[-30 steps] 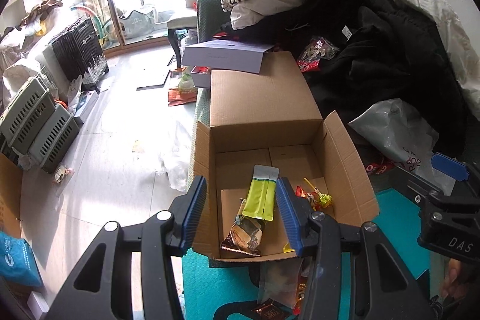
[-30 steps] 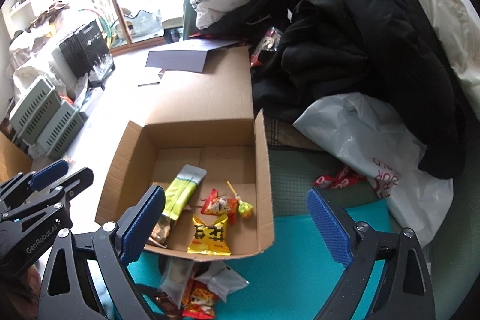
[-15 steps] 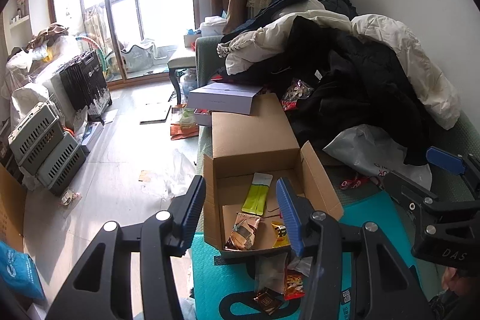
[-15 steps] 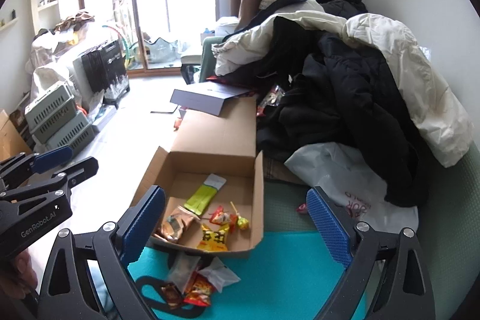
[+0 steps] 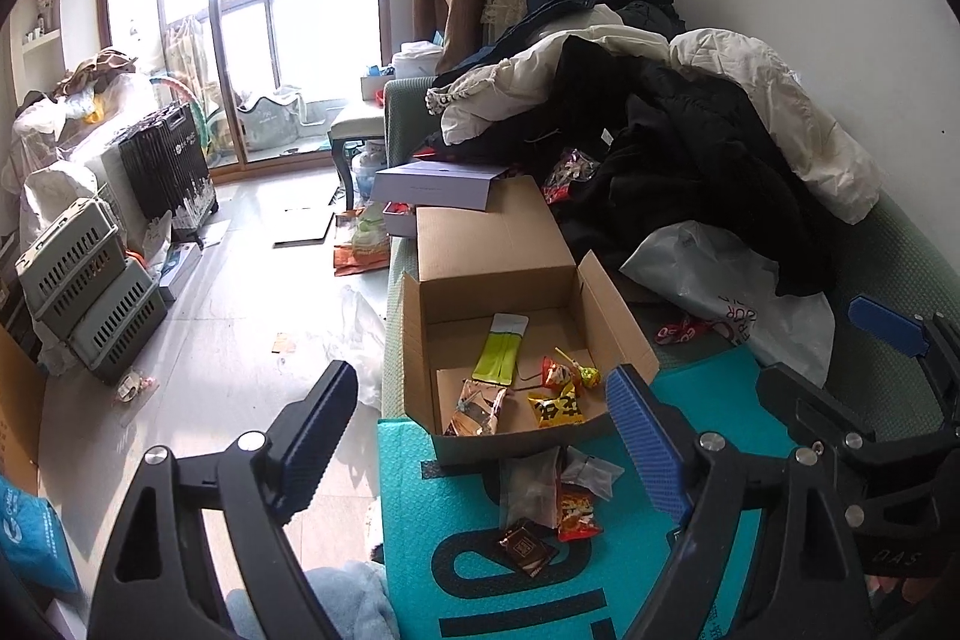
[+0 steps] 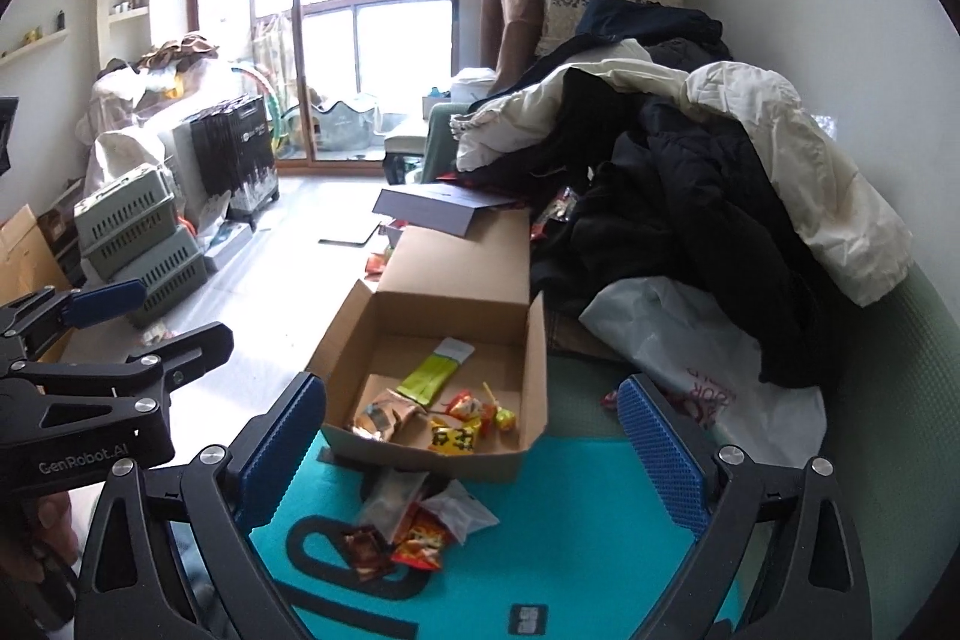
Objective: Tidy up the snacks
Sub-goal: 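Move both open tools back from the box toward the remaining snacks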
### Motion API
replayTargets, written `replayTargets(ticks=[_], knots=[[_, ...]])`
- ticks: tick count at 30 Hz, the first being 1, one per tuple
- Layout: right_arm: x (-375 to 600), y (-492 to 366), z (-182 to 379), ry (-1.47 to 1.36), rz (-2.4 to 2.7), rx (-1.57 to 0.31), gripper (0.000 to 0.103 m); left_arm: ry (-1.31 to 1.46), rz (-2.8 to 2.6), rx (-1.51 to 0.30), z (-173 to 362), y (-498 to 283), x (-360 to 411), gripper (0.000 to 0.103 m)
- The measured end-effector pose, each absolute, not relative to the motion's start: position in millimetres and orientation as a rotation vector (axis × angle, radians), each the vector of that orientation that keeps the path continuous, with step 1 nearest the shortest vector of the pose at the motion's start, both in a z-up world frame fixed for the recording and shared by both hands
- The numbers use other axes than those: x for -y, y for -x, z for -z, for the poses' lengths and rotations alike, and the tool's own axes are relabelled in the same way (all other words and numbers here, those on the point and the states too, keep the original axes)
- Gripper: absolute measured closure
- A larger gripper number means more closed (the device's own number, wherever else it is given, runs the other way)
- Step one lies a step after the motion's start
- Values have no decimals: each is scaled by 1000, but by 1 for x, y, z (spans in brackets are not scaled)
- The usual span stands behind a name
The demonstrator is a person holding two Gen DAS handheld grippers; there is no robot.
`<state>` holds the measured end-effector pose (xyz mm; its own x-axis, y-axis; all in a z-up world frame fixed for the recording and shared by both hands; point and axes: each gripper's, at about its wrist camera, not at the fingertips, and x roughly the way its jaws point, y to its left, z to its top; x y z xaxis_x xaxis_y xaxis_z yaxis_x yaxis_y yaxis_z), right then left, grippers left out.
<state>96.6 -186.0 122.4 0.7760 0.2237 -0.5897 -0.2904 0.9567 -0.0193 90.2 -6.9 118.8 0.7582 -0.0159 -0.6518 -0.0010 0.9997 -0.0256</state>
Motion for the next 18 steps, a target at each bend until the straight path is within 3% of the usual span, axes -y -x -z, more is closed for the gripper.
replayTargets(ticks=[18], knots=[[181, -47, -37, 93, -272, -773, 0, 125, -11, -884, -30, -37, -2, 18]])
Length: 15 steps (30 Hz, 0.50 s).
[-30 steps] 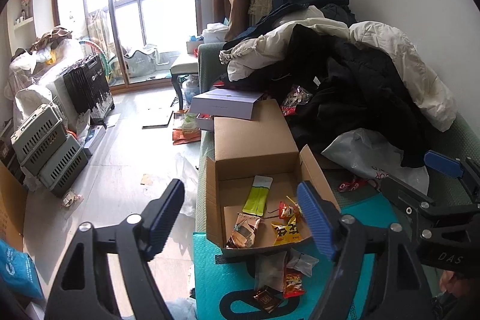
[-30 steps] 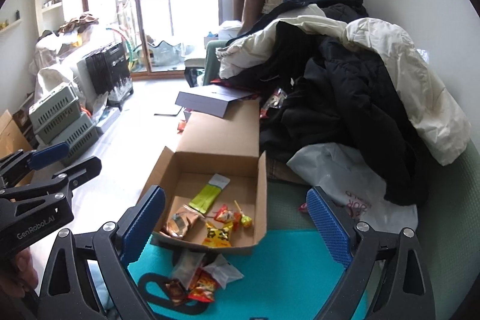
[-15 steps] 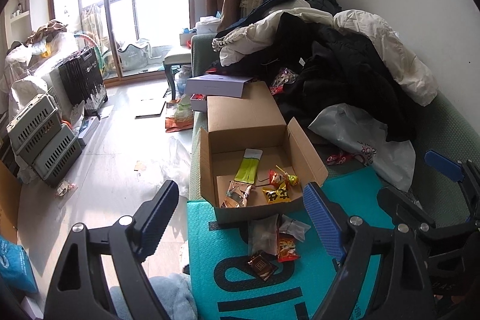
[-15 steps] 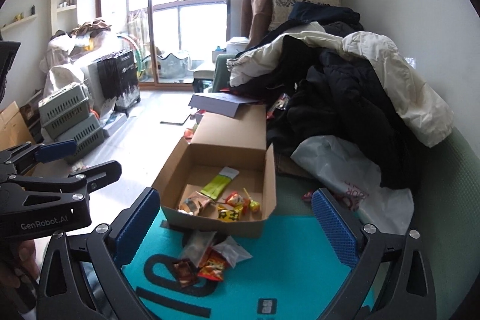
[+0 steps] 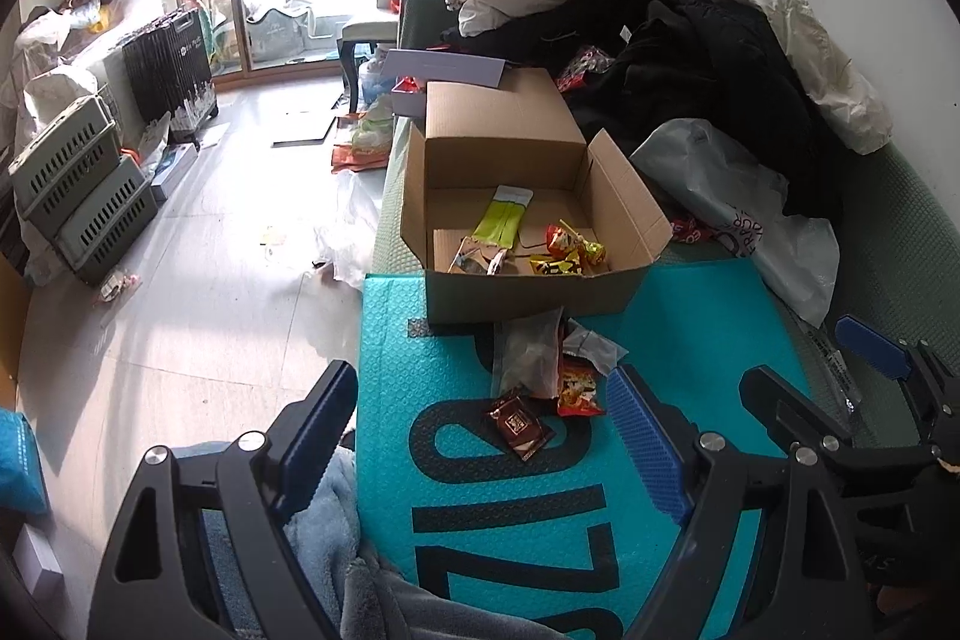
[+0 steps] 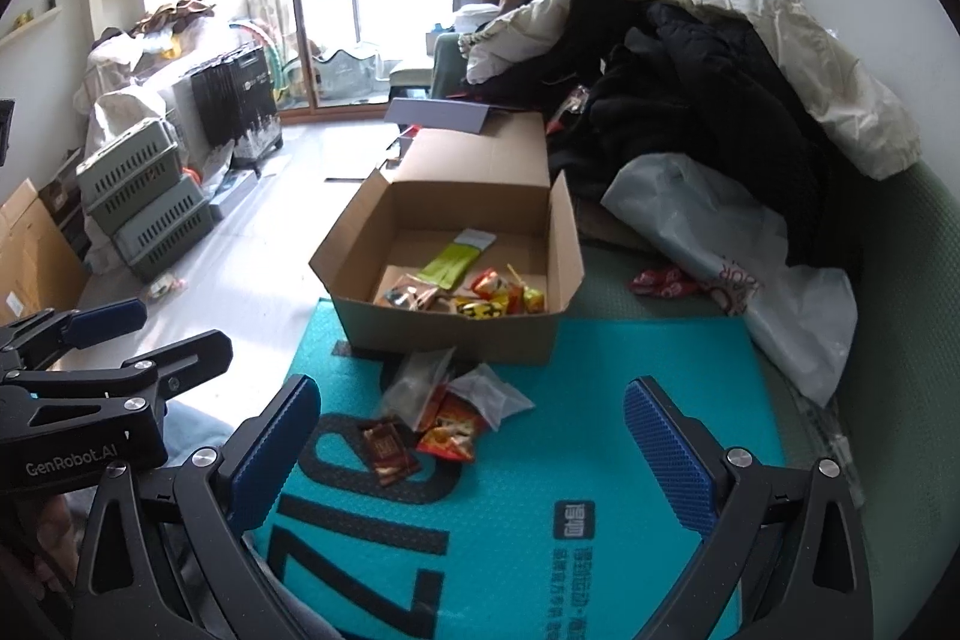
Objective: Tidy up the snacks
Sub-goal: 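Move both open tools back from the box toward the remaining snacks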
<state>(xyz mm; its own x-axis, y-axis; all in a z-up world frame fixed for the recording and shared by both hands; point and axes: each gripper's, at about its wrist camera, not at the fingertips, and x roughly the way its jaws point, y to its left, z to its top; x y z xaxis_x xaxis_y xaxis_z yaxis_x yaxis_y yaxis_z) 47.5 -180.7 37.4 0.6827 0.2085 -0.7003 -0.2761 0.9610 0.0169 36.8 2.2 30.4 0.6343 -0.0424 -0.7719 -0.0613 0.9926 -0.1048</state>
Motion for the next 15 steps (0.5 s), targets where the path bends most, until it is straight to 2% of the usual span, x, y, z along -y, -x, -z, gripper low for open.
replayTargets(ticks=[15], knots=[[179, -42, 45, 59, -303, -941, 0, 182, -84, -1033, 41, -26, -8, 18]])
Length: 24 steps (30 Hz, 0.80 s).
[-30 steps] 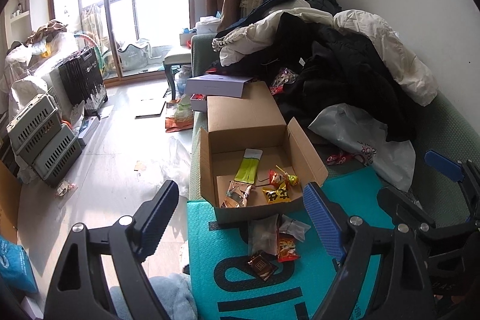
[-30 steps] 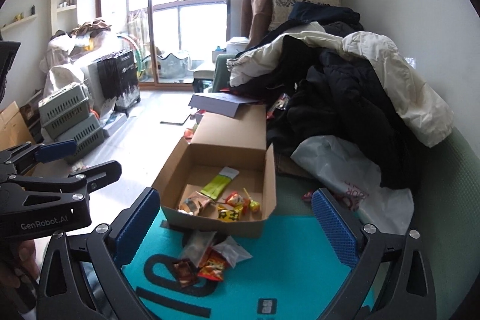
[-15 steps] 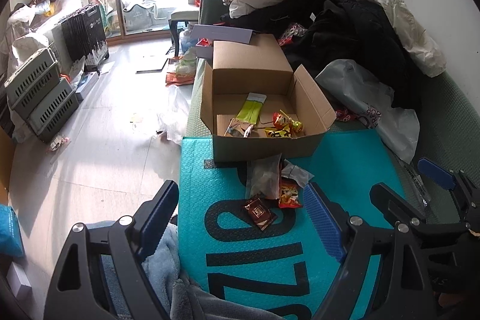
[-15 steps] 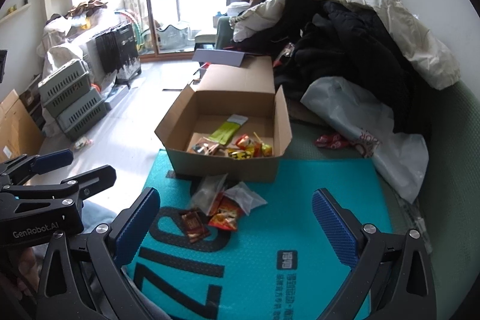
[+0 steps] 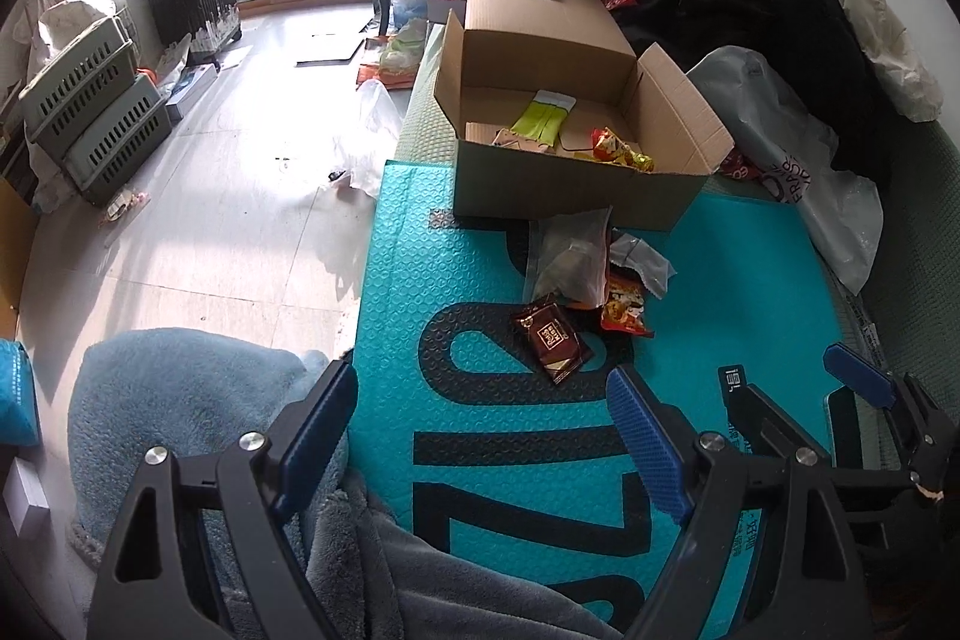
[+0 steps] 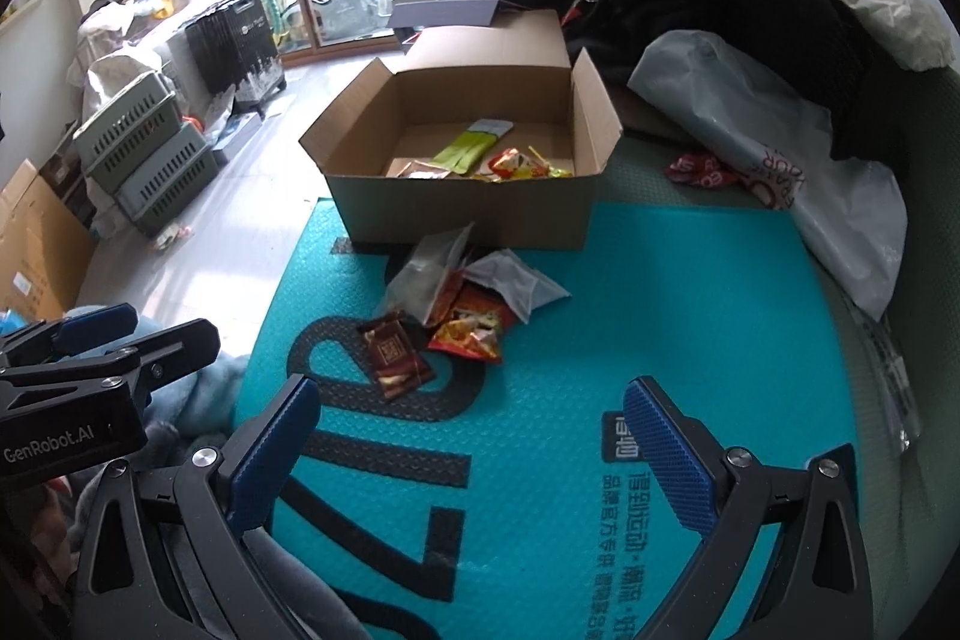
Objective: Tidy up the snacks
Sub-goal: 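Move both open tools back from the box toward the remaining snacks, then grasp the brown chocolate with left tool while right tool grasps red candy packet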
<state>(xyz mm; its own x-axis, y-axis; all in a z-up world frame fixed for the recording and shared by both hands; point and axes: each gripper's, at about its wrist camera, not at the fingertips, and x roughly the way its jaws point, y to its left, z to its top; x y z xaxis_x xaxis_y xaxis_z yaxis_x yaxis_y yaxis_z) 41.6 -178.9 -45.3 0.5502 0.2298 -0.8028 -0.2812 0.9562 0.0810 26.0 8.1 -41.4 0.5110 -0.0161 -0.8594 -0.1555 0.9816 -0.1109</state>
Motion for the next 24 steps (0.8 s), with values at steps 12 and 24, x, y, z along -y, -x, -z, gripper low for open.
replayTargets(ticks=[12, 24], knots=[[181, -62, 94, 27, -314, -1052, 1, 191, -145, -1142, 88, -38, -17, 18], [171, -115, 134, -22, -304, -1133, 10, 252, -152, -1228, 123, -60, -35, 18]])
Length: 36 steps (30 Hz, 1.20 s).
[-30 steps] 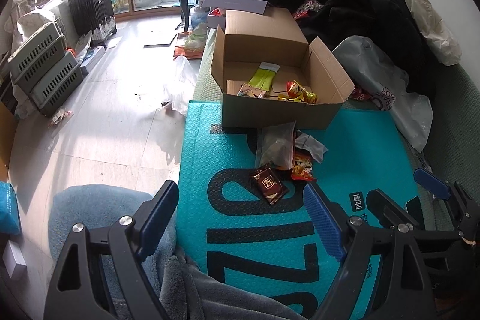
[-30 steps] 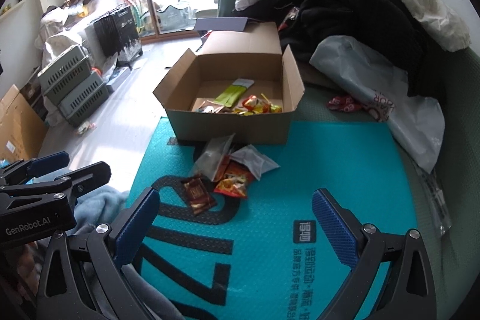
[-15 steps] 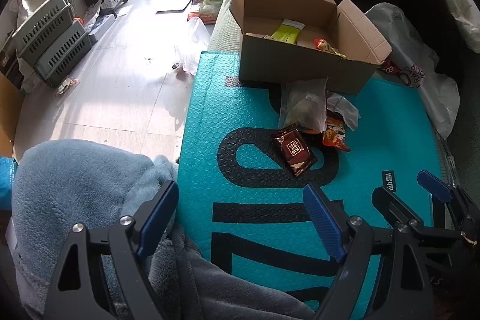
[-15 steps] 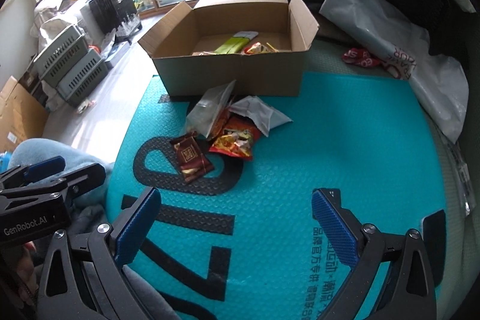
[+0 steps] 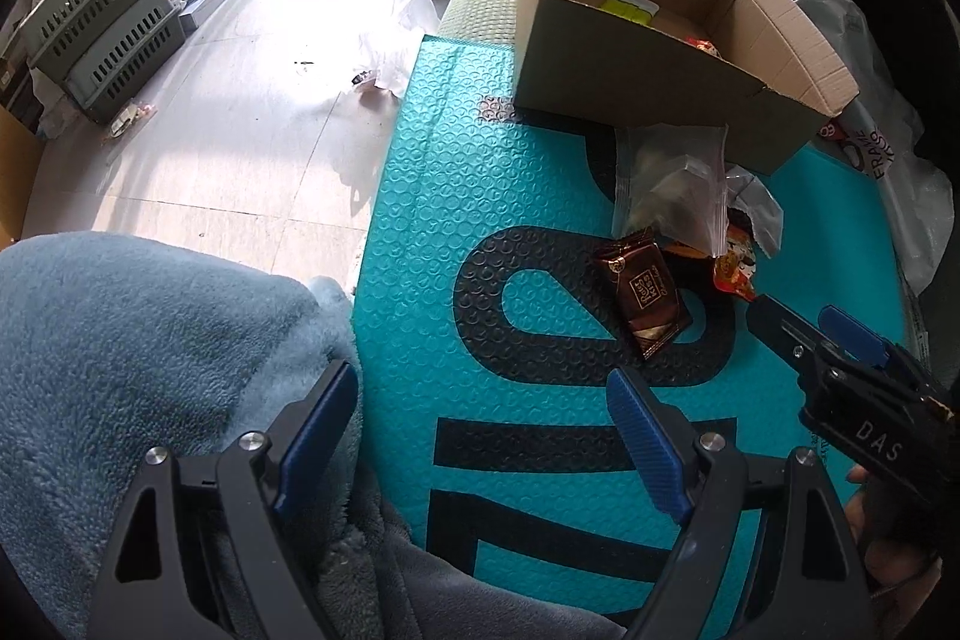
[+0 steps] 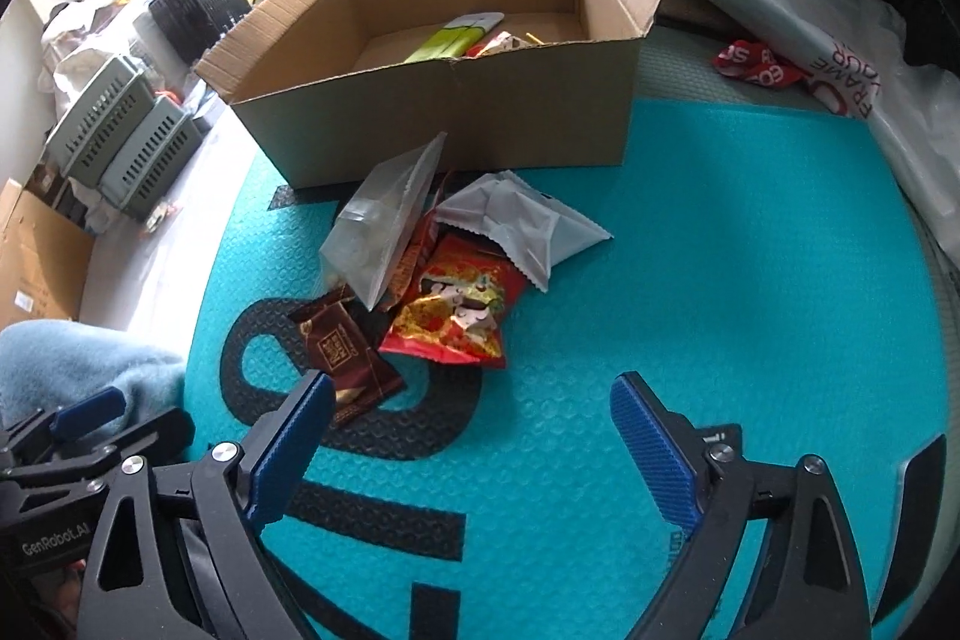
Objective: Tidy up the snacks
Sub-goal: 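Grasp the brown chocolate with left tool while right tool grasps red candy packet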
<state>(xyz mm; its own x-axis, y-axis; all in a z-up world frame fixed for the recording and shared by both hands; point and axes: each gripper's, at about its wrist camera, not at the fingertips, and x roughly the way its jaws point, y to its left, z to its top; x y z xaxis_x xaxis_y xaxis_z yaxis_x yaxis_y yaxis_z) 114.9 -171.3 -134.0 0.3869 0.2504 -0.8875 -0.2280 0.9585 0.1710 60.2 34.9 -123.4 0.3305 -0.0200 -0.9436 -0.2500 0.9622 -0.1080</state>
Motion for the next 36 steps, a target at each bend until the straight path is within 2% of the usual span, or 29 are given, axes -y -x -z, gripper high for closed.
replayTargets(ticks=[3, 13, 17, 18, 24, 36], knots=[[168, -128, 144, -26, -298, -1157, 15, 258, -135, -1227, 125, -65, -33, 18], [162, -157, 165, -48, -307, -1205, 19, 277, -119, -1225, 128, -78, -35, 18], [159, -159, 168, -16, -303, -1192, 30, 293, -117, -1220, 129, -80, -36, 18], [157, -158, 168, -1, -299, -1186, 38, 294, -115, -1218, 129, -80, -36, 18], [163, -152, 164, 21, -291, -1189, 65, 299, -92, -1208, 133, -86, -27, 18], [200, -116, 161, -8, -222, -1217, 67, 316, -60, -1224, 152, -110, 2, 18]])
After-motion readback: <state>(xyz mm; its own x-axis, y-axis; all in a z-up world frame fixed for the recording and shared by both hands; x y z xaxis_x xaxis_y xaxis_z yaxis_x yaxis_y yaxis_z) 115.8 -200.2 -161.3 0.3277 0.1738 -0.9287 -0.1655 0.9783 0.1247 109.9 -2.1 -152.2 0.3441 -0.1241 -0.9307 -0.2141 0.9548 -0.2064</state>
